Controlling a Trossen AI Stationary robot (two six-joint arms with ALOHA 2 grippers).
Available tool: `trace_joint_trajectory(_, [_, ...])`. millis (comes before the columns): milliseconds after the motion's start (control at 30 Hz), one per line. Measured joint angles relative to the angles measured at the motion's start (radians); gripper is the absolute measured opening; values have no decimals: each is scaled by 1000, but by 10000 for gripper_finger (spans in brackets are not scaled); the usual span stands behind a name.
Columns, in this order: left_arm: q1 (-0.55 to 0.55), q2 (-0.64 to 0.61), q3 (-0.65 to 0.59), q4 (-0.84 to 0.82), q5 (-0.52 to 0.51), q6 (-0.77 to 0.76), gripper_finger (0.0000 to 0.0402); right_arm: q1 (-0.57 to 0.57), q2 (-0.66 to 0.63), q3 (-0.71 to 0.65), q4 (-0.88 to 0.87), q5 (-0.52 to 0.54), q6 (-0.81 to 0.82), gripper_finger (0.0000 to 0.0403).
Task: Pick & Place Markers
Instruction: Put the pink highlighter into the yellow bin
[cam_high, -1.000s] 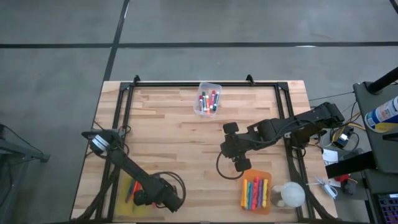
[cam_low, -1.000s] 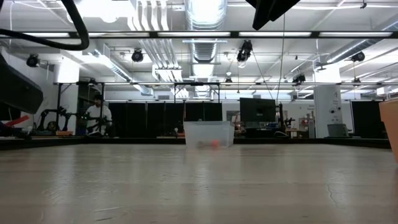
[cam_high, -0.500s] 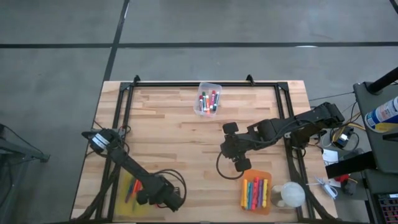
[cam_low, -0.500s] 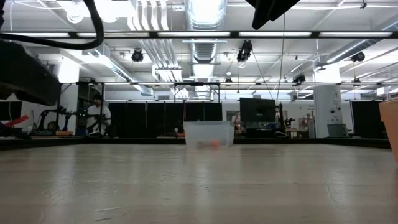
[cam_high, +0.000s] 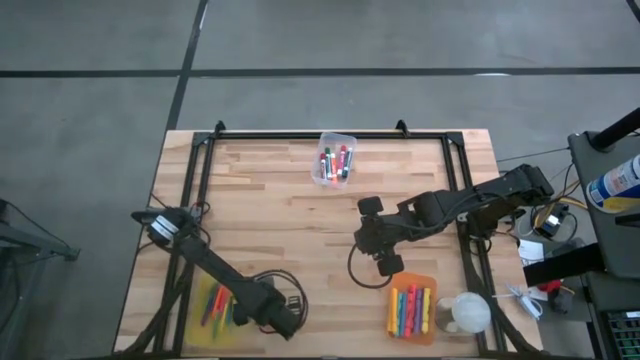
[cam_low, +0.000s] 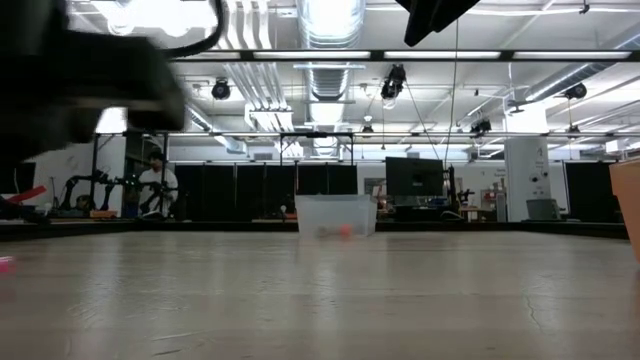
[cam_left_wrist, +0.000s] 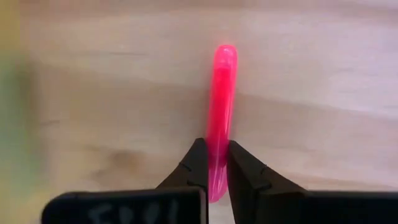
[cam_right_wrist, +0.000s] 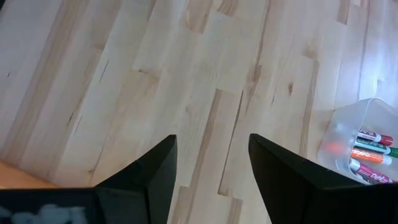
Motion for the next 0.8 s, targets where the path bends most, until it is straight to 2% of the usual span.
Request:
trace_joint_trajectory(133, [7, 3, 72, -31, -85, 34, 27, 0, -9, 0, -3, 0, 0, 192])
trace_joint_trajectory(267, [2, 0, 171, -124, -74, 50, 27, -1, -29, 0, -9, 1, 4, 192])
trace_joint_trajectory(533, [-52, -29, 370, -500, -56, 77, 27, -1, -50, 0, -10, 3, 24, 192])
trace_joint_trajectory(667, [-112, -75, 391, -668, -1, 19, 27, 0, -52, 0, -10, 3, 46, 192])
trace_joint_trajectory(800, [-183, -116, 361, -752, 54, -38, 27, 0, -52, 0, -8, 3, 59, 192])
